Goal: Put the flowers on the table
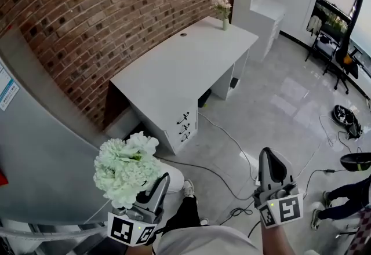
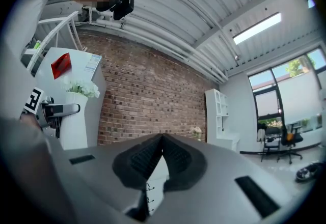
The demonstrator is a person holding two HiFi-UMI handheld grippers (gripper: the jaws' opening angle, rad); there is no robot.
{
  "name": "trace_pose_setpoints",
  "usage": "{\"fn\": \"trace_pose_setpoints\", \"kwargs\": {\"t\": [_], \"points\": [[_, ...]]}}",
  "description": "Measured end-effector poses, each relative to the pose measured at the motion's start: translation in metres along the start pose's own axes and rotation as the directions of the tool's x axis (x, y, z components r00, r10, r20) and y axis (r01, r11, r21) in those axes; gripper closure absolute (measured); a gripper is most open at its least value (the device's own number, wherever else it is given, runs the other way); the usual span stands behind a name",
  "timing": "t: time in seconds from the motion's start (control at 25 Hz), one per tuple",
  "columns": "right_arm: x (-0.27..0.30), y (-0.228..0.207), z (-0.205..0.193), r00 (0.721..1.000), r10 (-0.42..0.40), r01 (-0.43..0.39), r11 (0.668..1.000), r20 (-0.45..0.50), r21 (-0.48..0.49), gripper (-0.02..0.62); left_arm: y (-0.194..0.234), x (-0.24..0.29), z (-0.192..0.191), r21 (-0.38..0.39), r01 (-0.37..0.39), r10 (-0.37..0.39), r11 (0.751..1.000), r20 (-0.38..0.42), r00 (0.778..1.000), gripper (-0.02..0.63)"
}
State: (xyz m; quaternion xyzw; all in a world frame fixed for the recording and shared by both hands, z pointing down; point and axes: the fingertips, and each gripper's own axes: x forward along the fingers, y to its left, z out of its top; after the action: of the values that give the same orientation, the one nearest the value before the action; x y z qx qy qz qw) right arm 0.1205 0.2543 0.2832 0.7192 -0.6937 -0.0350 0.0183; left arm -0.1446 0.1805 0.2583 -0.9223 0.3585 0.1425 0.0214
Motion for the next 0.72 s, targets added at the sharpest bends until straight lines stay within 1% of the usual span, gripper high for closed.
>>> {"fn": "trace_pose_setpoints", "kwargs": {"t": [0.32,0.56,0.72], "points": [[0.043,-0.032,-0.003,0.998,-0.055,0.055,0.998,-0.016,0.012,0.580,0.026,0.048,-0.011,-0.006,0.008,-0.008,1.000,-0.019,1.000,0.254],[0.087,-0.040,-0.008,0.997,-0.075,0.076,0.997,-0.030,0.016,0.580,0.056,0.094,-0.027,-0.018,0.031,-0.032,0.999,-0.026,0.999,0.255],[0.127,-0.038,-0.006,0.997,-0.074,0.074,0.997,-0.028,0.017,0.580,0.080,0.120,-0.034,-0.025,0.053,-0.053,0.998,-0.031,0.998,0.255]]}}
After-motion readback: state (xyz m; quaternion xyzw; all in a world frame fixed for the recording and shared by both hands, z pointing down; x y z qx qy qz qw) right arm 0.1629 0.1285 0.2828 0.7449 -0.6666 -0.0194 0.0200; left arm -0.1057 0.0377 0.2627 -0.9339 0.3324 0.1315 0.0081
